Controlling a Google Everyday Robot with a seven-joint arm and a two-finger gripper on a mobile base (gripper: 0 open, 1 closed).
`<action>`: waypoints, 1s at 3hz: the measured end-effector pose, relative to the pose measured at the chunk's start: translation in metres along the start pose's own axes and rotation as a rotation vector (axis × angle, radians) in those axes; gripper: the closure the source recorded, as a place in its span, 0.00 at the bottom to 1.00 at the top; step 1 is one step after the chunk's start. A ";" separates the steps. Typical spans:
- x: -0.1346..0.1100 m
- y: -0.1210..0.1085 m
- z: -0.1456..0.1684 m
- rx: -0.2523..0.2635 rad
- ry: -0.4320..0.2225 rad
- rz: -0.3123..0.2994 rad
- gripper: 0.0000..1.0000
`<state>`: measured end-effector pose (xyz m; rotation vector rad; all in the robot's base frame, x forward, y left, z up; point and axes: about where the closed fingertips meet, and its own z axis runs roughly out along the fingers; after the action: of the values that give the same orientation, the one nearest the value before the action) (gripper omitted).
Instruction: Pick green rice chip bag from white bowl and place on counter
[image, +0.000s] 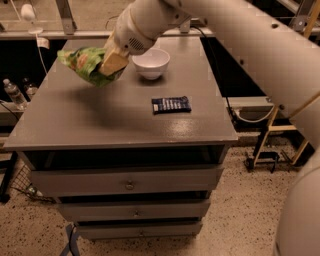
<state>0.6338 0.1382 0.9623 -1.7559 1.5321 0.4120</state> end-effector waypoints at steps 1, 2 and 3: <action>0.002 0.020 0.039 -0.060 0.069 -0.024 1.00; 0.015 0.030 0.066 -0.092 0.121 -0.004 1.00; 0.016 0.033 0.072 -0.100 0.129 -0.001 0.78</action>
Offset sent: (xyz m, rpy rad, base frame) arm -0.0077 0.0435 -0.0984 -0.1978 0.1101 -0.0029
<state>0.6232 0.1782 0.8933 -1.8925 1.6252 0.3874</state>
